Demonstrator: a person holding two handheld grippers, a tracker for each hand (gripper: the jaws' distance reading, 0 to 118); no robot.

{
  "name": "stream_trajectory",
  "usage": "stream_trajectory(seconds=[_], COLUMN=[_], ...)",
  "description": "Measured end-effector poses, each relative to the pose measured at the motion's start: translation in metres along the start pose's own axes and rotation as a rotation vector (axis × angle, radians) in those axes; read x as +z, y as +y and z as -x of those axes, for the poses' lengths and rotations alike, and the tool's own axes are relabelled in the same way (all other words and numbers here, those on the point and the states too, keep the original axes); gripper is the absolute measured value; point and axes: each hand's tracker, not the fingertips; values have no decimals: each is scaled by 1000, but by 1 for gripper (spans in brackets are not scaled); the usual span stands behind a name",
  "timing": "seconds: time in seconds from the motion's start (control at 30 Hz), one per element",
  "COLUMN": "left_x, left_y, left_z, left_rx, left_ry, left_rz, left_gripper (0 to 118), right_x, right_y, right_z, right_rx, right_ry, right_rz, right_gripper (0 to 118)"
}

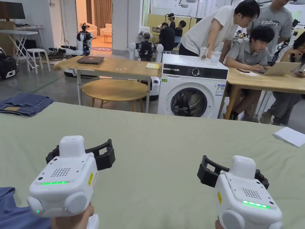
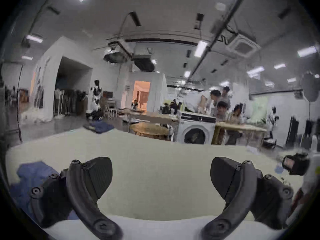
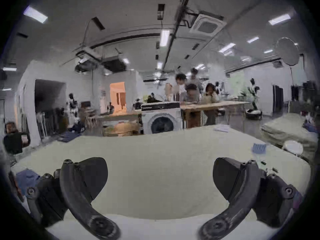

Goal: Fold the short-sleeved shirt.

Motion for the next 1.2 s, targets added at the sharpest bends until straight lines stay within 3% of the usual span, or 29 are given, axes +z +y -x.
stream_trajectory(seconds=[0.13,0.3,0.33,0.4,0.43,0.47,0.5,0.57,0.63,0.73,1.03,1.2], left_x=[3,7,8,10,12,14,16,15,15,14,17,27], left_y=[4,2,2,3,3,3,3,4,3,2,4,17], left_z=[-6,-19,-22,-25,-27,-29,-31,-30,-29,-26,-21,9], left_rx=[-118,-218,-226,-255,-262,-269,-283,-291,-277,-262,-287,-291], left_ry=[8,10,10,11,17,21,32,35,20,11,15,51], left_rz=[-15,-22,-18,-1,-4,-16,-25,-22,-13,-6,11,16], left_gripper=[114,114,114,110,102,81,60,18,3,0,0,0], right_x=[3,5,6,11,13,14,15,16,14,15,14,16], right_y=[-1,-3,-3,-4,-4,-3,-3,-4,-4,-3,5,11], right_z=[4,11,13,15,16,17,18,20,17,20,25,49], right_rx=[69,89,96,98,91,82,74,71,79,116,115,128], right_ry=[-9,-17,-19,-15,-10,-5,-5,-10,-14,-38,-20,44], right_rz=[-15,-19,-27,-42,-44,-38,-34,-35,-36,-33,-23,-40], right_gripper=[118,118,114,81,62,36,22,13,0,0,0,0])
